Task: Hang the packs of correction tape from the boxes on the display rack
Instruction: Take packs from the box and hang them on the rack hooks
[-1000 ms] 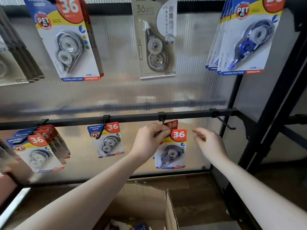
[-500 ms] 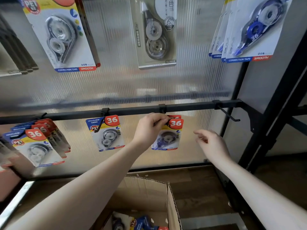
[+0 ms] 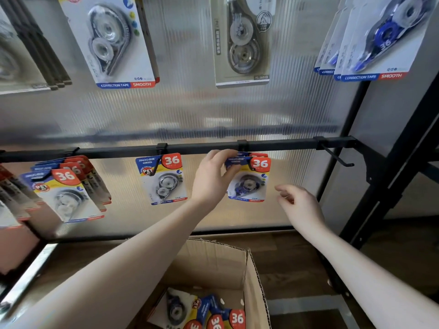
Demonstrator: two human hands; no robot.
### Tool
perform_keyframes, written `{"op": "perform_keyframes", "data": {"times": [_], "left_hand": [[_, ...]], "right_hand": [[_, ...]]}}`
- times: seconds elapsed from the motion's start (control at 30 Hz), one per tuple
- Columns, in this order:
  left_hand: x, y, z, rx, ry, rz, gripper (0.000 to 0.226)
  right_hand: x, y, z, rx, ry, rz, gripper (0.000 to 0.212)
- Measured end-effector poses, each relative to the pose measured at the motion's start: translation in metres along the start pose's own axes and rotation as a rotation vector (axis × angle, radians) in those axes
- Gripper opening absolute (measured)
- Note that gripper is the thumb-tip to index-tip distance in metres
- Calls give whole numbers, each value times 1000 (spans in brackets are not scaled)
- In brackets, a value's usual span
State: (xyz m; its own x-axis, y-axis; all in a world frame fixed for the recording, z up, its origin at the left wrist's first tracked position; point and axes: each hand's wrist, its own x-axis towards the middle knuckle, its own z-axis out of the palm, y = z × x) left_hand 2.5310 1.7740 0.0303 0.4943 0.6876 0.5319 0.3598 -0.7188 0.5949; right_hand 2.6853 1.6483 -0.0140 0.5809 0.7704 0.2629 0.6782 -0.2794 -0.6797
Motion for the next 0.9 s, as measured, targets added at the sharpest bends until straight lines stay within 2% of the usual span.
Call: {"op": "perform_keyframes", "data": {"times": [0.1, 0.33, 0.57, 0.77, 0.9], "left_hand": [[-22, -12, -21, 115, -2, 73, 39], [-98, -45, -78, 384, -97, 84, 41], [-174, -104, -111, 648, -344, -46, 50], [-206, -144, -106, 699, -505, -164, 59], [-217, -162, -83, 731, -696, -204, 61]], "right_hand": [[-10, -8, 4, -51, 17, -16, 26], [-44, -35, 23, -272, 7, -164, 27], [-88, -53, 79, -512, -133, -461, 29], [-110, -47, 127, -644, -318, -491, 26], [-113, -37, 143, -767, -336, -699, 24]]}}
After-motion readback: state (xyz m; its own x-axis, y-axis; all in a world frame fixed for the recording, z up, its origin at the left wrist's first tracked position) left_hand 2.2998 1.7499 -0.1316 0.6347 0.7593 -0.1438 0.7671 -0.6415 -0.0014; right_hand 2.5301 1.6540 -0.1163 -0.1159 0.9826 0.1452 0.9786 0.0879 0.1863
